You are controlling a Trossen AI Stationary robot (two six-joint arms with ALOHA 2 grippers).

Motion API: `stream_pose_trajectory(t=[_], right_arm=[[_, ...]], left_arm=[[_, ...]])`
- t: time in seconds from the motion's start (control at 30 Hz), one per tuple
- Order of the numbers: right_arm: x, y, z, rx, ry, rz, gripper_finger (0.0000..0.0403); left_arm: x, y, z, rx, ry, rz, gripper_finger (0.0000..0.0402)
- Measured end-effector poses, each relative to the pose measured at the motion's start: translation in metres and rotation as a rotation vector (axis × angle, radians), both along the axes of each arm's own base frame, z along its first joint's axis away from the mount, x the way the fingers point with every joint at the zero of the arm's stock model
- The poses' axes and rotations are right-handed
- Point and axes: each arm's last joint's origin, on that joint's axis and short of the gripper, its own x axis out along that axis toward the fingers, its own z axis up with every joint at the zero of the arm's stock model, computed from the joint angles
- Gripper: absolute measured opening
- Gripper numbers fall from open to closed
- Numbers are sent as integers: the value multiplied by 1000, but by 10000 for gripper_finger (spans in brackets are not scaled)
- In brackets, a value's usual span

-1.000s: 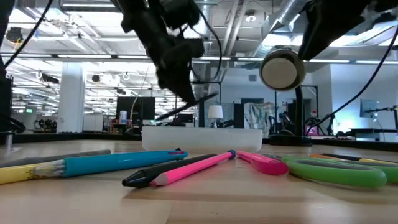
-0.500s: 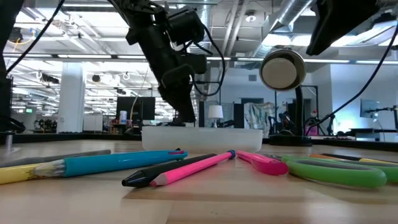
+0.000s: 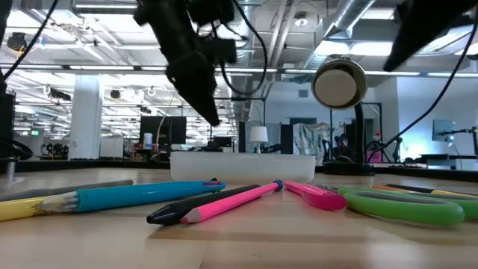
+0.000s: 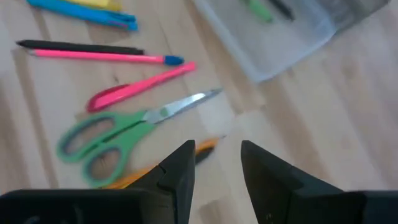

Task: Pick & place school supplies into a supply box
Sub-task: Put the right black pen into the transparent supply box

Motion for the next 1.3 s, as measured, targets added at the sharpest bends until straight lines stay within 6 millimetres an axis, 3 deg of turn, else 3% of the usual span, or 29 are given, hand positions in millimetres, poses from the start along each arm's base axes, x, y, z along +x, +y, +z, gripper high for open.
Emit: stream_pose_trajectory(t=[0.13, 0.37, 0.63, 0.97, 1.3], right_arm=[[4, 12, -23, 30, 72, -49, 122], [15, 25, -60, 59, 159, -118, 122], [20, 28, -76, 89, 153, -213, 133], [22, 25, -78, 146, 146, -351, 182], [18, 20, -93, 114, 199, -393, 166]], left_arm=[[-19, -30, 11, 52, 12, -40, 133], [-65, -74, 9, 132, -70, -2, 133], [-100, -108, 1, 197, -192, 51, 133], [-113, -135, 3, 238, -272, 20, 133], [-116, -141, 4, 248, -298, 10, 133]])
